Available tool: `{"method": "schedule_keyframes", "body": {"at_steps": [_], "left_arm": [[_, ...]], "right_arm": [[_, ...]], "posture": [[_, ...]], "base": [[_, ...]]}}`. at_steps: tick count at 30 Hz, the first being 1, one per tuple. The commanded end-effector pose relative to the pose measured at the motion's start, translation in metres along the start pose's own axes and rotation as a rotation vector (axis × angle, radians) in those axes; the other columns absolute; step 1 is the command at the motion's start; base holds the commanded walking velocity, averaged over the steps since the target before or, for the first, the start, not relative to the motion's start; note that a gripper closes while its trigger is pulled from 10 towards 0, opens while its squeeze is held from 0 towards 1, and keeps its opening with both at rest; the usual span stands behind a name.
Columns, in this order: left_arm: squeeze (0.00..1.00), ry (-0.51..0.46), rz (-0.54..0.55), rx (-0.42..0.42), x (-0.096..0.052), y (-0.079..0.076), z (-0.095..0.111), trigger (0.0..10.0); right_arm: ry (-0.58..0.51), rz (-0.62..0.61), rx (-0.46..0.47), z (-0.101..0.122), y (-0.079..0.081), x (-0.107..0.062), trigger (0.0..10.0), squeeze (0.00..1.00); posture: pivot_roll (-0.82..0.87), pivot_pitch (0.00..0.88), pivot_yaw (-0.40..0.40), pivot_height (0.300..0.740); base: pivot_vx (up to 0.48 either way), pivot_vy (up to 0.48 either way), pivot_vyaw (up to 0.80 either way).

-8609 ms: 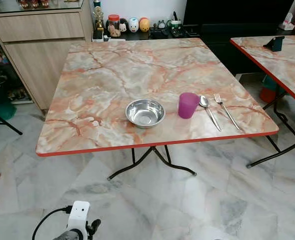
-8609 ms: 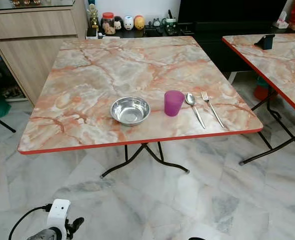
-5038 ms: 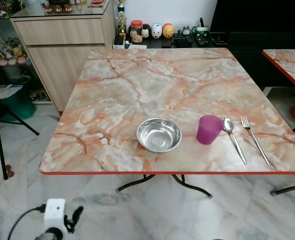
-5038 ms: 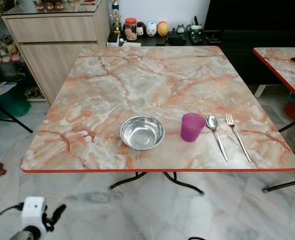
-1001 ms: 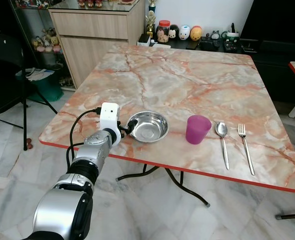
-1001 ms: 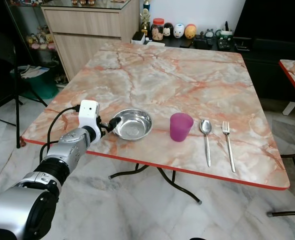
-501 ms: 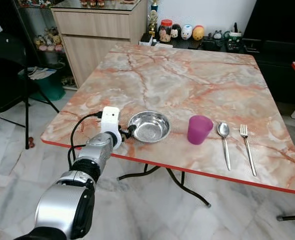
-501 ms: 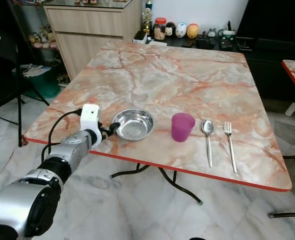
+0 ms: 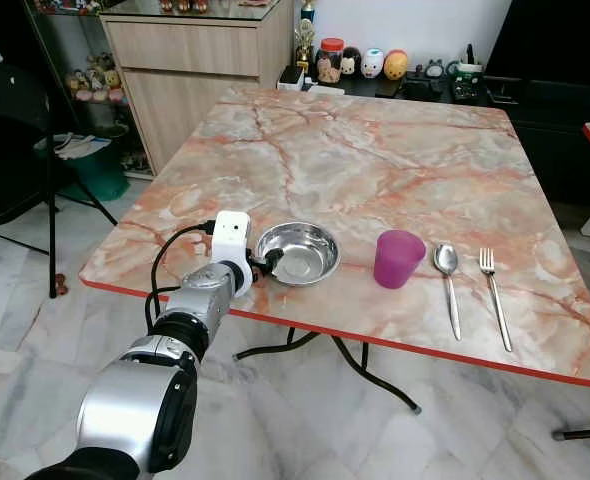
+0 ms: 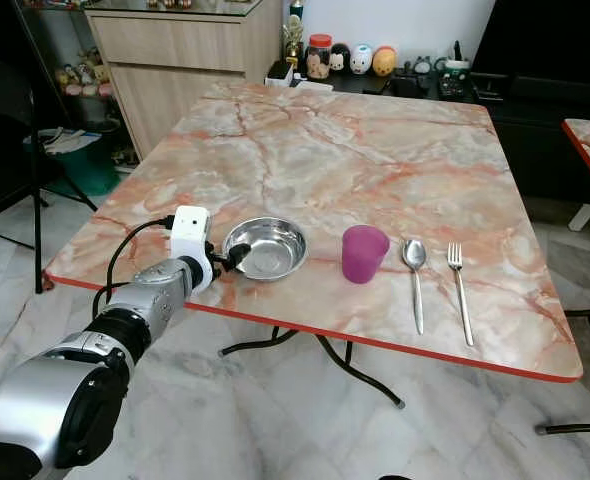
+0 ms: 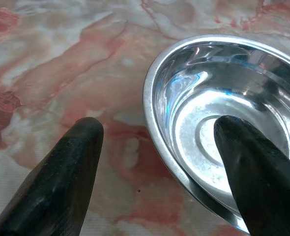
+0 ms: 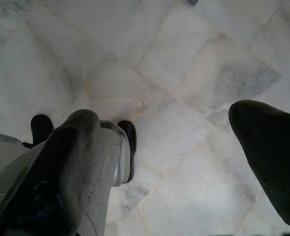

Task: Setting the table

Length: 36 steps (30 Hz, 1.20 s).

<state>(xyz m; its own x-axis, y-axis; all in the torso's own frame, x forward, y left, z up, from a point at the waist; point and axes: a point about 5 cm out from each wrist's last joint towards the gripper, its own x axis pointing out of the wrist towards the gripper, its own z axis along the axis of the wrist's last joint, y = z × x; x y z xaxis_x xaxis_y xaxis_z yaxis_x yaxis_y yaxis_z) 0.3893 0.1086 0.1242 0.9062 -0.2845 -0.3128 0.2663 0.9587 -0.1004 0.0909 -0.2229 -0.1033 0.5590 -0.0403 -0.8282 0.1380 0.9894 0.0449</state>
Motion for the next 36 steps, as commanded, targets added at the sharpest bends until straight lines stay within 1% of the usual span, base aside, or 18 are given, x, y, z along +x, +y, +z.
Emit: {"method": "schedule_keyframes", "body": {"at_steps": [1,5,7,19,20,21,22,23,24,32,36], "left_arm": [[0.00,0.022,0.004,0.010,0.000,0.002,-0.001,10.0],[0.00,0.030,0.002,0.000,0.000,0.001,-0.003,10.0],[0.00,0.035,-0.012,-0.019,0.001,-0.001,-0.003,10.0],[0.00,0.036,-0.054,-0.016,0.004,-0.013,0.004,10.0],[0.00,0.039,-0.058,-0.015,0.004,-0.013,0.004,9.3],[0.00,0.039,-0.058,-0.015,0.004,-0.013,0.004,9.3],[0.00,0.041,-0.054,-0.017,0.004,-0.013,0.003,2.2],[0.00,0.042,-0.050,-0.019,0.004,-0.013,0.003,2.2],[0.00,0.043,-0.050,-0.020,0.004,-0.012,0.003,0.0],[0.00,0.055,-0.043,-0.003,0.003,-0.008,0.000,0.0],[0.00,0.065,-0.047,0.004,0.002,-0.009,-0.004,0.0]], "right_arm": [[0.012,-0.001,-0.001,-0.002,0.000,-0.001,10.0,0.00],[0.012,0.001,0.000,-0.002,0.000,-0.001,10.0,0.00],[0.012,0.003,0.002,-0.003,0.001,-0.001,10.0,0.00],[0.015,0.002,0.004,-0.004,0.001,-0.001,10.0,0.00],[0.014,0.002,0.006,-0.004,0.002,-0.001,10.0,0.00],[0.014,0.002,0.006,-0.004,0.002,-0.001,10.0,0.00],[0.014,0.002,0.007,-0.004,0.002,-0.001,10.0,0.00],[0.014,0.002,0.008,-0.004,0.002,-0.001,10.0,0.00],[0.014,0.002,0.008,-0.004,0.002,-0.001,10.0,0.00],[0.019,0.005,0.004,-0.005,0.002,-0.001,10.0,0.00],[0.021,0.007,0.003,-0.005,0.003,-0.001,10.0,0.00]], "posture": [[0.05,0.000,-0.019,0.740],[0.05,0.000,-0.017,0.740],[0.05,0.000,-0.017,0.740],[0.04,0.000,-0.010,0.740],[0.04,0.000,-0.010,0.740],[0.04,0.000,-0.010,0.740],[0.04,0.000,-0.009,0.740],[0.04,0.000,-0.009,0.740],[0.05,0.000,-0.009,0.740],[0.05,0.000,-0.009,0.740],[0.05,0.000,-0.009,0.740]], "base": [[0.000,0.000,0.00],[0.000,0.000,0.00],[0.000,0.000,0.00],[0.000,0.000,0.00],[0.000,0.000,0.00],[0.000,0.000,0.00],[0.000,0.000,0.00],[0.000,0.000,0.00],[0.000,0.000,0.00],[0.000,0.000,0.00],[0.000,0.000,0.00]]}}
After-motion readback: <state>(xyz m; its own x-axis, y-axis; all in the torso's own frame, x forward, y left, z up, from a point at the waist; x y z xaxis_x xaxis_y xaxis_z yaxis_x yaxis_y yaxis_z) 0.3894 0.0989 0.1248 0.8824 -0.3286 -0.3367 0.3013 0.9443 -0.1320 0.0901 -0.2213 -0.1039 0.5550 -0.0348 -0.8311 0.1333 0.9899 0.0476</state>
